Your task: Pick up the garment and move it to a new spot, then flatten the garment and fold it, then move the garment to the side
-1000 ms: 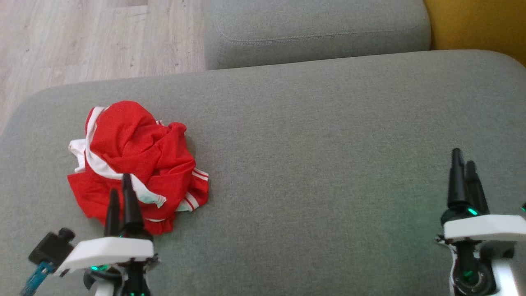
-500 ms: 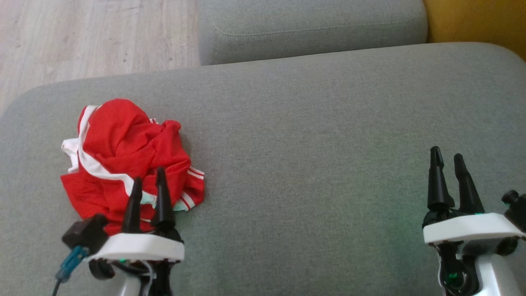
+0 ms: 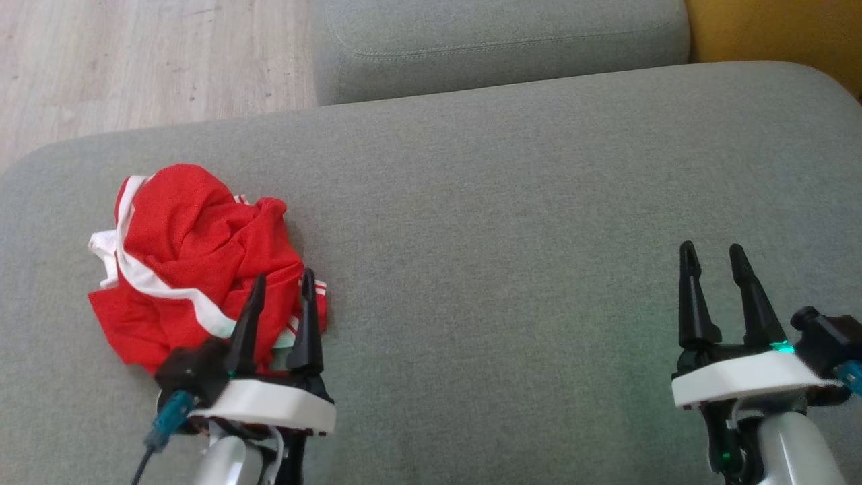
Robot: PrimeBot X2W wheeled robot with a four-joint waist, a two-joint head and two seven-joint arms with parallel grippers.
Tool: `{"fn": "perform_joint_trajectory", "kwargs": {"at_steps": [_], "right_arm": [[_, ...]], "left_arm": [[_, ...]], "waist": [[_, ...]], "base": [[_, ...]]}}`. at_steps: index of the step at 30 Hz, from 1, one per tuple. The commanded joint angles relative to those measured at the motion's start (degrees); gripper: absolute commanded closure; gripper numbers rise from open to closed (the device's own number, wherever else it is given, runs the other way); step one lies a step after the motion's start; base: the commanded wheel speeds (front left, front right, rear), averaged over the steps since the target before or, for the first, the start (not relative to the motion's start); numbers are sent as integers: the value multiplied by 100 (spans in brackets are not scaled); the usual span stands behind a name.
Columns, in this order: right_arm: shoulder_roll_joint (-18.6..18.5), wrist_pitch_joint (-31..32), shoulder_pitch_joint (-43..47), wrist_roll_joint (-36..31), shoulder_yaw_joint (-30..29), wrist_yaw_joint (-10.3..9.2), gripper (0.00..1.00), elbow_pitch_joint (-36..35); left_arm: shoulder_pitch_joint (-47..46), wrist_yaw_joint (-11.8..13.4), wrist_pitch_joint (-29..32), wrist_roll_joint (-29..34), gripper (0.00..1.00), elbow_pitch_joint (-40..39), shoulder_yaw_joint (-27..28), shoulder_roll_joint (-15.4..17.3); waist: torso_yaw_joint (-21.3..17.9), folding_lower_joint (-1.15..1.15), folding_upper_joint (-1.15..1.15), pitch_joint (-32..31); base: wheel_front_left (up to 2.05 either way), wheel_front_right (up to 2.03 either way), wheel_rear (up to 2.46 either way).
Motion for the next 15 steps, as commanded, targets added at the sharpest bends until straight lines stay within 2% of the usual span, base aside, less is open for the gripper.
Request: {"fn": "perform_joint_trajectory", "kwargs": {"at_steps": [1,15], "right_arm": [[-50,-79,-271,-180,119,-3,0,-247],[-54,-316,-277,-1455,223,-3,0,-379]], "left_arm": [[-339,57,-64,161,0,-186,63,94],[-509,562,-299,1142,0,2,-362,247]], "waist": [[-3,0,0,-1],[-34,0,0,41]], "base": [[0,0,0],[0,0,0]]}}
